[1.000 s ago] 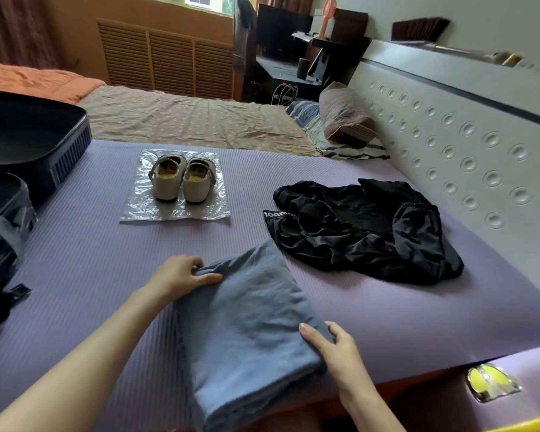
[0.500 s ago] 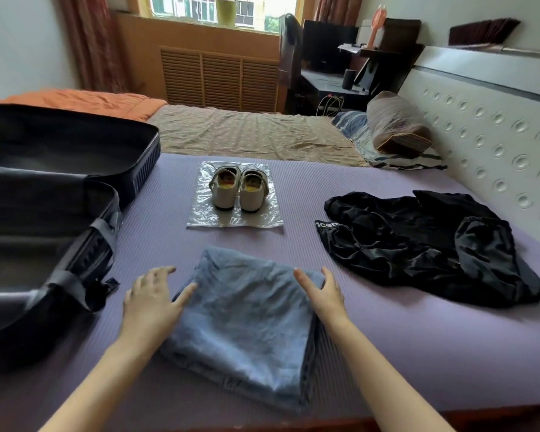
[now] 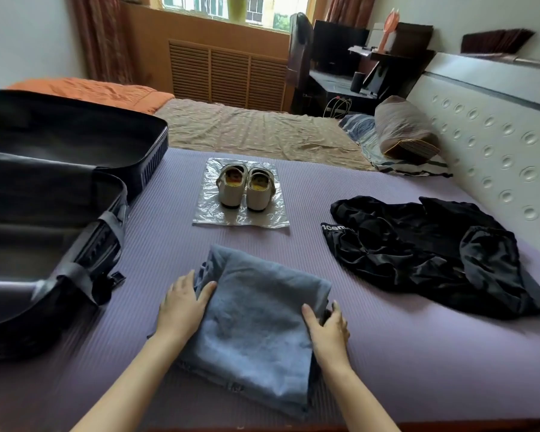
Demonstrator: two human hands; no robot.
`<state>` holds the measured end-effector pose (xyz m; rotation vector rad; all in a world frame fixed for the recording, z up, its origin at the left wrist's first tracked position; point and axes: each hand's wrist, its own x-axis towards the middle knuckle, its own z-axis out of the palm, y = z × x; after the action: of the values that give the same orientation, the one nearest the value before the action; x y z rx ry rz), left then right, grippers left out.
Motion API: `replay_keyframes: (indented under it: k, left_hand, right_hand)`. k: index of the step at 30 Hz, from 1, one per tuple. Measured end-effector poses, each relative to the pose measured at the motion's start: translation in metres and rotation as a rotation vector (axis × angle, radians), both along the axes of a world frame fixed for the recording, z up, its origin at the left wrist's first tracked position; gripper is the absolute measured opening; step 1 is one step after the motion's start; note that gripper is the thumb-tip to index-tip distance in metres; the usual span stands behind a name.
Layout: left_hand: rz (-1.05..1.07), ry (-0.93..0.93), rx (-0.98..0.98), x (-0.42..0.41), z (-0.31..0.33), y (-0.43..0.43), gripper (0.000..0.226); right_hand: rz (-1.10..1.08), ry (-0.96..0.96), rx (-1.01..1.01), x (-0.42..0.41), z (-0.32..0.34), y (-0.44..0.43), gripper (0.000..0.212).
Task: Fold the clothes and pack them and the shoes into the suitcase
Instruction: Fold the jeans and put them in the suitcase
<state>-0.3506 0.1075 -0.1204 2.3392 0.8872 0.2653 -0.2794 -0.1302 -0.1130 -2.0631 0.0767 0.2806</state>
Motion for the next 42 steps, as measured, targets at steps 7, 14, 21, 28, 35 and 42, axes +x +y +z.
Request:
replay_keyframes:
  k: [7, 14, 21, 28, 35, 42]
  left_hand:
    - [-0.128, -0.032, -0.204, -0.016, 0.015, 0.008, 0.067]
    - [-0.156, -0.236, -0.584, -0.034, 0.025, 0.020, 0.067]
    - [-0.176, -0.284, -0.725, -0.049, 0.015, 0.009, 0.068]
    - [-0.149, -0.389, -0.956, -0.058, 0.014, 0.003, 0.063]
    - [-0.079, -0.556, -0.995, -0.081, 0.045, 0.020, 0.054]
    - [-0.008, -0.775, -0.882, -0.121, 0.133, 0.104, 0.053]
  right_hand:
    - [0.005, 0.132, 0.089, -0.031, -0.010, -0.016, 0.086]
    - [0.082, -0.032, 0.074, -0.052, 0.006, -0.012, 0.044]
    - [0.006, 0.059, 0.326, -0.062, 0.001, -0.013, 0.092]
    - [0.063, 0.144, 0.606, -0.069, 0.011, -0.014, 0.068]
    - [0.124, 0.177, 0.721, -0.080, 0.048, 0.009, 0.045]
    - [0.273, 0.119, 0.810, -0.080, 0.118, 0.108, 0.055]
